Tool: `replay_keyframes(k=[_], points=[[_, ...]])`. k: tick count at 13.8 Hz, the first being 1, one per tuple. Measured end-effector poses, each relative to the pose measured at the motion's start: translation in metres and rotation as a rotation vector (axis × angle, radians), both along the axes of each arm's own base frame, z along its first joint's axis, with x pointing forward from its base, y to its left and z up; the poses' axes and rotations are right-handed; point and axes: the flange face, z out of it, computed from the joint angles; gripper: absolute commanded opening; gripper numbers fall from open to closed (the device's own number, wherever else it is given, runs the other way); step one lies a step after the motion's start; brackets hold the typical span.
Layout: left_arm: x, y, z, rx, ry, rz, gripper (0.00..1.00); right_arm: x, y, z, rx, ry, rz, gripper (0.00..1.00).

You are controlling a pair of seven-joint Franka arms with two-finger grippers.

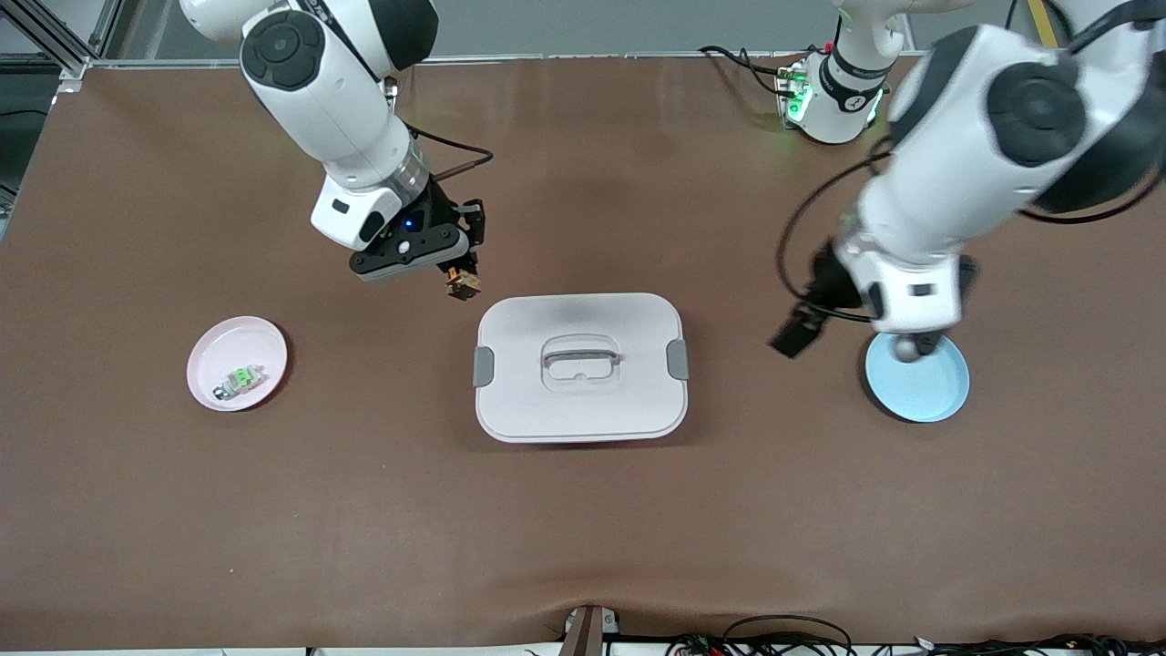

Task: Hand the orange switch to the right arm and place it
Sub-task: 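Open the left gripper and withdraw it while the right gripper carries the switch, then move the orange switch with the right gripper over the white plate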

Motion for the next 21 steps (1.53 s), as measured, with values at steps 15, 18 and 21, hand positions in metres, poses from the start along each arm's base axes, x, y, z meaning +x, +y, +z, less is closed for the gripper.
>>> replay_keyframes(k=[15, 18, 21], points=[[-0.004, 0.291, 0.041, 0.136, -0.008, -0.427, 1.00, 0.065, -0.339, 0.033, -0.238, -0.032, 0.868, 0.00], [-0.006, 0.284, 0.045, 0.139, -0.008, -0.441, 1.00, 0.068, -0.365, 0.010, -0.257, -0.041, 0.898, 0.00], [-0.008, 0.280, 0.044, 0.134, 0.008, -0.495, 1.00, 0.066, -0.379, -0.023, -0.270, -0.044, 0.925, 0.00]])
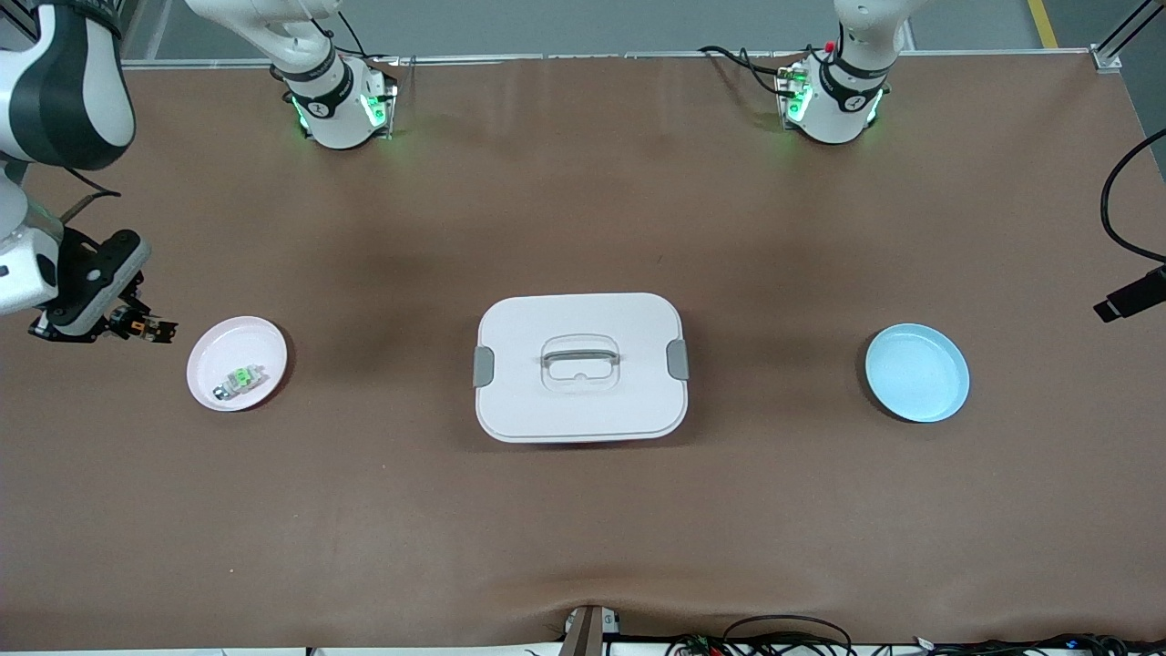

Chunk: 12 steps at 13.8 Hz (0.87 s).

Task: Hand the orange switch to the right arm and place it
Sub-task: 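Move the orange switch with the right gripper over the white plate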

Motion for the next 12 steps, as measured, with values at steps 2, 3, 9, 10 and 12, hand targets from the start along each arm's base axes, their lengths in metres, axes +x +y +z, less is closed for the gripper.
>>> replay_keyframes(k=[2, 3, 9, 10, 12], points=[[-0.005, -0.003, 0.004, 0.002, 0.013, -0.019, 1.00, -0.004, -0.014, -0.023, -0.003, -0.010, 0.014, 0.00], [-0.008, -0.006, 0.007, 0.002, 0.019, -0.024, 1.00, -0.007, -0.022, -0.035, -0.005, -0.014, 0.026, 0.00], [-0.030, -0.044, 0.034, 0.042, 0.032, -0.075, 1.00, -0.033, -0.051, -0.106, -0.010, -0.040, 0.074, 0.00], [-0.035, -0.055, 0.035, 0.053, 0.043, -0.088, 1.00, -0.037, -0.053, -0.114, -0.009, -0.033, 0.076, 0.00], [-0.042, -0.079, 0.033, 0.069, 0.055, -0.122, 1.00, -0.040, -0.056, -0.126, -0.006, -0.017, 0.073, 0.00]])
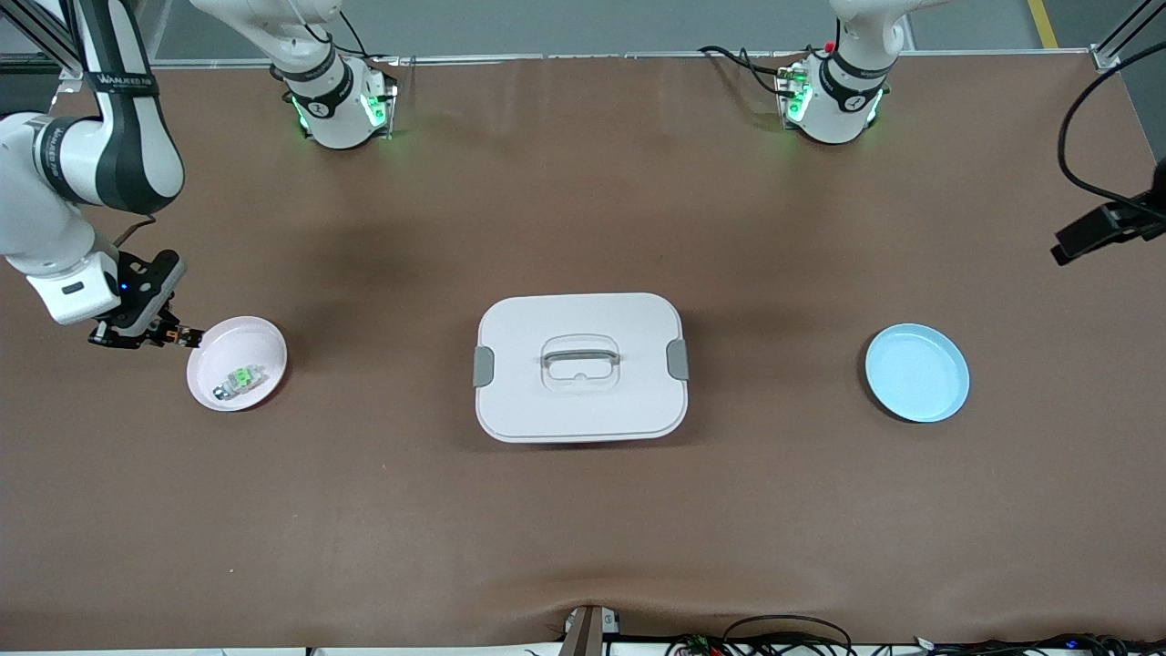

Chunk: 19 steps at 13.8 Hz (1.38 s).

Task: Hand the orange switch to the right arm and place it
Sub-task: 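Move the orange switch with the right gripper over the white plate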

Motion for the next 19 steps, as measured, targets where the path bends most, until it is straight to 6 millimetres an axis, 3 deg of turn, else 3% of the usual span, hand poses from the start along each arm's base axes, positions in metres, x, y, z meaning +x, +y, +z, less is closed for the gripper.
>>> replay_keyframes(k=[4, 7, 11, 19], points=[[-0.013, -0.027, -0.005, -0.026, 0.009, -0.037, 1.00, -0.008, -0.021, -0.042, -0.002, 0.005, 0.002, 0.00], [-0.019, -0.015, -0.008, -0.080, 0.009, -0.039, 1.00, -0.013, -0.031, -0.074, 0.002, 0.041, 0.014, 0.00], [-0.037, -0.009, -0.008, -0.083, -0.003, -0.080, 1.00, -0.014, -0.029, -0.108, 0.008, 0.080, 0.050, 0.00], [-0.056, -0.050, 0.004, -0.030, -0.017, -0.205, 1.00, -0.011, -0.027, -0.145, 0.000, 0.061, 0.103, 0.00]])
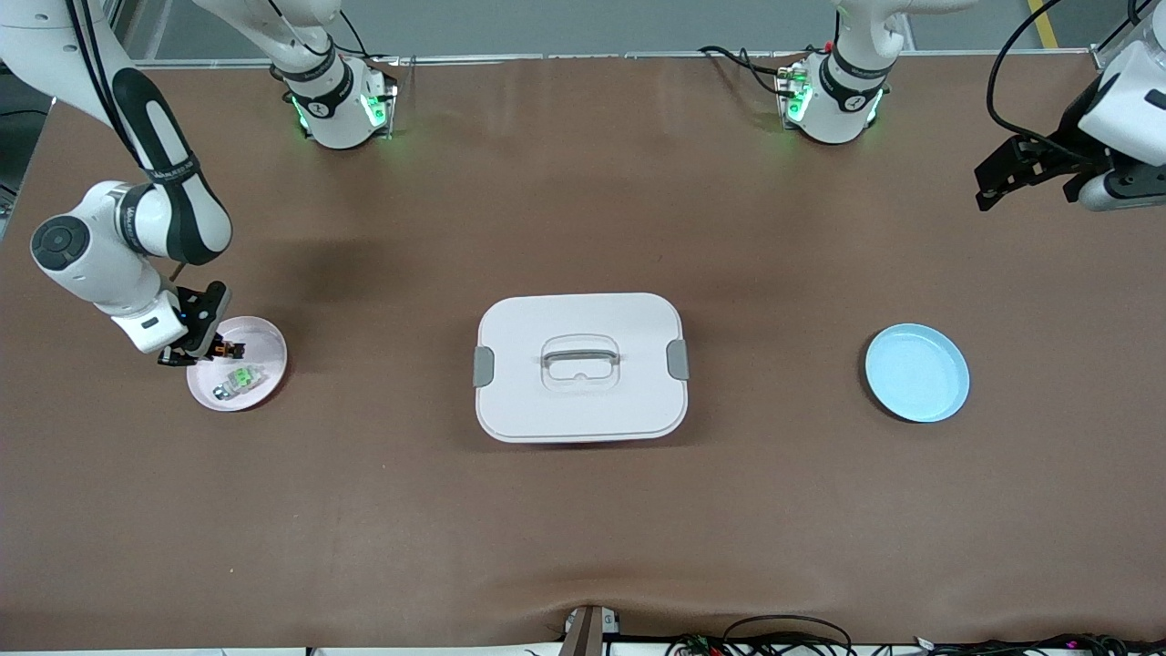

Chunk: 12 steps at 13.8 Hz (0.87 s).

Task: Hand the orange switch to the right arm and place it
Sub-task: 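Move the orange switch with the right gripper over the white plate, then lower the switch onto the white plate and open the right gripper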

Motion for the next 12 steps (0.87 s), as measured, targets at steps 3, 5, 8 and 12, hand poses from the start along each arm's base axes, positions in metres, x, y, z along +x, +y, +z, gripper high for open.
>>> replay_keyframes(k=[3, 5, 8, 12], points=[[0.000, 0.004, 0.000, 0.000, 0.006, -0.035, 1.00, 0.000, 0.000, -0.005, 0.000, -0.001, 0.004, 0.00], [0.000, 0.006, 0.000, -0.004, 0.008, -0.042, 1.00, -0.001, 0.001, -0.009, 0.000, -0.005, 0.007, 0.01], [0.001, 0.010, 0.000, -0.023, 0.010, -0.049, 1.00, -0.002, 0.002, -0.014, 0.001, -0.001, 0.009, 0.07], [0.001, 0.016, -0.001, -0.043, 0.012, -0.036, 1.00, -0.003, 0.002, -0.018, 0.002, 0.003, 0.009, 0.24]])
